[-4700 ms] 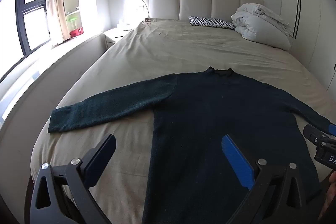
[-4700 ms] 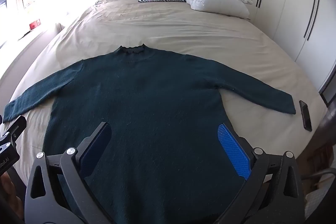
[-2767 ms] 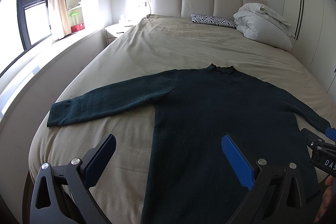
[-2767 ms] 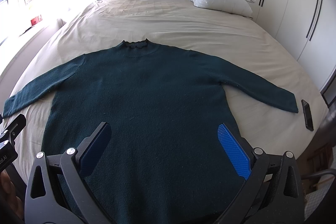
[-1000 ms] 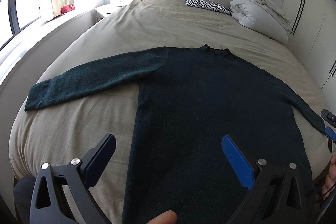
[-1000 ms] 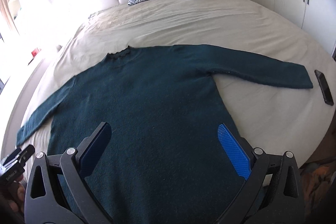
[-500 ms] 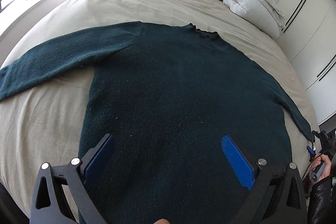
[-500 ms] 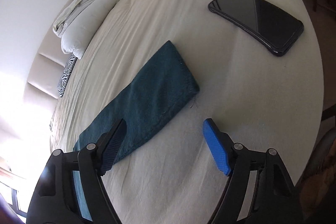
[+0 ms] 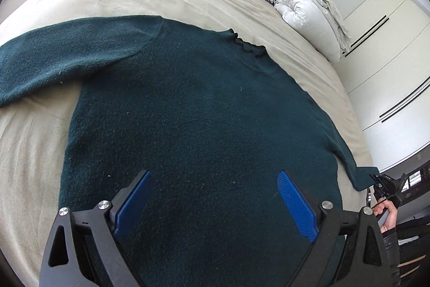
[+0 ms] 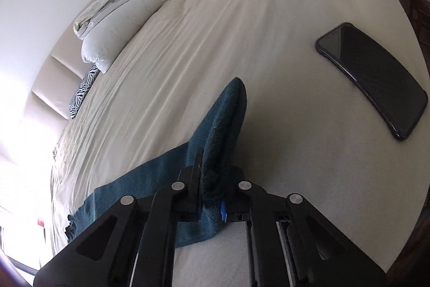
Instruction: Fold small clothes
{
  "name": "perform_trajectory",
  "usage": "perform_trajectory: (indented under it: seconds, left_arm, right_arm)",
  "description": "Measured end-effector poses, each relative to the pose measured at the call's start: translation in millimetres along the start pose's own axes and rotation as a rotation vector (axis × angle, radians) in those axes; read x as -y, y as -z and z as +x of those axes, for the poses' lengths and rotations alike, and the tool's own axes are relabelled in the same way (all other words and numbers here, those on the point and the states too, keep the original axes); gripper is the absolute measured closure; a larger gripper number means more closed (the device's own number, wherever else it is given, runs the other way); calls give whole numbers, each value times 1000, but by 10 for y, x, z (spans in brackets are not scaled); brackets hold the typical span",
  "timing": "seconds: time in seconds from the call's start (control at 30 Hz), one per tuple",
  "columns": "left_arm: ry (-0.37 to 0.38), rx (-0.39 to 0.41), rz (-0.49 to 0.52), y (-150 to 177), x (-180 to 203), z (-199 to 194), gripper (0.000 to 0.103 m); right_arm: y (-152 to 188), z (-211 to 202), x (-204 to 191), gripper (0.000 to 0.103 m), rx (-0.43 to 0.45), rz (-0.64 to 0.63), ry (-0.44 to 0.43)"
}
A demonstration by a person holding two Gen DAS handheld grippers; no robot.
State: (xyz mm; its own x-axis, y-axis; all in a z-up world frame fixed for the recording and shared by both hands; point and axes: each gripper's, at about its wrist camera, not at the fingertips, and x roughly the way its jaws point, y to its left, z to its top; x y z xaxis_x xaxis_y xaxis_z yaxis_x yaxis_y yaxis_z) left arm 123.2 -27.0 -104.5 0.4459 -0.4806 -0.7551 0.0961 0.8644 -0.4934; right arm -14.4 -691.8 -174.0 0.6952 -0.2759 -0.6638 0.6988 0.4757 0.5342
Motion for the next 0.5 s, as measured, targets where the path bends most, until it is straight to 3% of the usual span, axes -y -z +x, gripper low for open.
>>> perform_trajectory:
  seconds: [0.13, 0.23, 0.43, 0.5]
  left_arm:
    - [74, 21, -35, -108, -85, -31, 8]
    - [102, 44, -59, -167, -168, -85, 9]
    - [154, 62, -109, -244, -374, -133, 9]
    - [165, 57, -119, -258, -424, -108, 9]
  right_arm:
    - [131, -28, -926, 96, -21, -183, -89]
    - [451, -46, -1792, 96, -59, -349, -183]
    - [1702, 89, -3213, 96, -233, -576, -385]
    - [2213, 172, -3506, 95, -285, -644, -392]
